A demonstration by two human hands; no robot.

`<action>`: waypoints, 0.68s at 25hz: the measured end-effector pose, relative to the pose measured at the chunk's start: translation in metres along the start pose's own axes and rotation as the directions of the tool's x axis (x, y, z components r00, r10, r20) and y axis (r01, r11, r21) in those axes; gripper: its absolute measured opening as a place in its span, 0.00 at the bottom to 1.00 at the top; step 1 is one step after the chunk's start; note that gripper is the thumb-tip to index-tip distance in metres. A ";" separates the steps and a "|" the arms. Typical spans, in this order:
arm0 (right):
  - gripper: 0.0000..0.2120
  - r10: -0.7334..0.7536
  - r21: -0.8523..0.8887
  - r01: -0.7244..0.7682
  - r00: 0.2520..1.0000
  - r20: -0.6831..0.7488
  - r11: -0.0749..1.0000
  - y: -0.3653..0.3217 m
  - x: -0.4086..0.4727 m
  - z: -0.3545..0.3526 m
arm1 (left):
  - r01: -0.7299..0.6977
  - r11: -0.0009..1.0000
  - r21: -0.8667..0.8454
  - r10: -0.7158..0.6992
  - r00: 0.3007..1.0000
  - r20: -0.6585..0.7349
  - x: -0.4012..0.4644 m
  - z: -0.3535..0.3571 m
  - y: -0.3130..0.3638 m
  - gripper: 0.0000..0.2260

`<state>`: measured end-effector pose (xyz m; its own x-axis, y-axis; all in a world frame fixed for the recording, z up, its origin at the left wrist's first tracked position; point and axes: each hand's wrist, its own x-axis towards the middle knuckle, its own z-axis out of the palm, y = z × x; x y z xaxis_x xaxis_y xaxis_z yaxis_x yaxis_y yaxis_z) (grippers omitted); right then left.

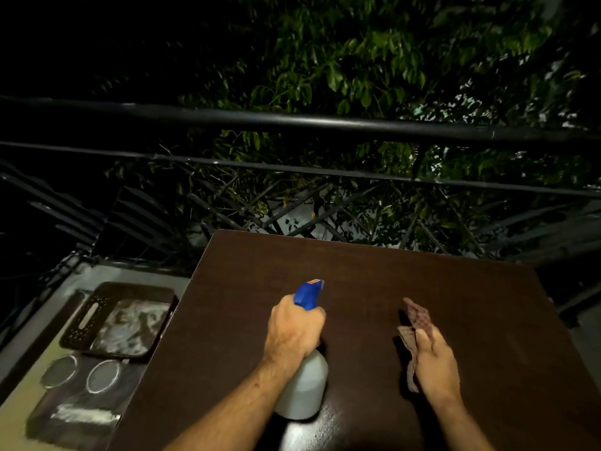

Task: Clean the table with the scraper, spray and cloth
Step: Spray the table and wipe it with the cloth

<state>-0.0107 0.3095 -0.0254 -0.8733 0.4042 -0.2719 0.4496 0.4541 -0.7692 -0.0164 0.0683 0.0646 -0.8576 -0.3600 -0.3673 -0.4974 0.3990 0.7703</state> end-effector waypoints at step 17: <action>0.13 -0.271 0.201 0.245 0.956 0.114 0.948 -0.135 -0.029 0.104 | -0.101 0.971 -0.216 0.031 0.951 -0.308 0.050 -0.128 -0.043 0.13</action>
<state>-0.0650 0.1540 0.0261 -0.9780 0.1730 -0.1168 0.1745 0.3705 -0.9123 -0.0213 -0.0747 0.0802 -0.7907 -0.5895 -0.1651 -0.3678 0.2418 0.8979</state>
